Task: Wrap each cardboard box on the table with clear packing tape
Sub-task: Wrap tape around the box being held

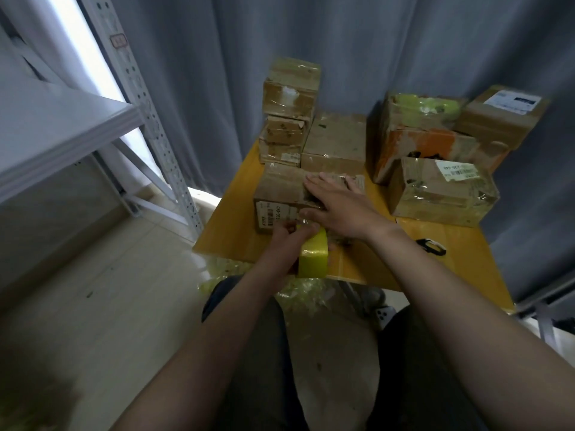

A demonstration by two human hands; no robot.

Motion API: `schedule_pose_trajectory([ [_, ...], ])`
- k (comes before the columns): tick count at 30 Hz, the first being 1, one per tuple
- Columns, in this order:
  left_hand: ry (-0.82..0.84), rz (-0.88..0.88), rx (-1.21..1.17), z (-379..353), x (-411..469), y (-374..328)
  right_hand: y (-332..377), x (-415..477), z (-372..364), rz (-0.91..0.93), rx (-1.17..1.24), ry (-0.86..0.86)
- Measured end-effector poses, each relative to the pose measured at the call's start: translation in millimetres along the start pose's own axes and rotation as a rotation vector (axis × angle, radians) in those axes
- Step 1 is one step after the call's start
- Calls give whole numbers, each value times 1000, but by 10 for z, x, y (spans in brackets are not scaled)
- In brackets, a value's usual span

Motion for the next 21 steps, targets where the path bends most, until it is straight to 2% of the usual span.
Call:
schedule_pose_trajectory([
  [4,143,100,124,23,-38,-35,-13,-5,15,26,38,18],
  [9,227,292,198,76,-79,74,-17,-4,35,28,80,27],
  [11,234,297,221,86,-84,107,-3,3,47,32,95,9],
  [13,201,230,196,84,-55,83,-30,-13,84,20,278,-47],
  [15,174,194,167,55,-64,40,-125,-125,200,-3,676,-199],
  [16,170,190,165,37,-67,34,-219,-211,259,-33,816,-329],
  [18,158,182,172,28,-59,40,-447,-424,316,-165,859,-539],
  [19,151,178,174,25,-52,46,-603,-519,285,-261,816,-551],
  [21,137,176,177,15,-51,41,-948,-675,137,-472,632,-400],
])
Point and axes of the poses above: each hand's wrist, its own x-axis towards the middle knuckle, its own z-axis out of the back of the hand, y = z × x, the point moved 4 cm from there along x, towards the middle knuckle, and after that the axes turned 11 degrees about -z, right-handed, at the moved point
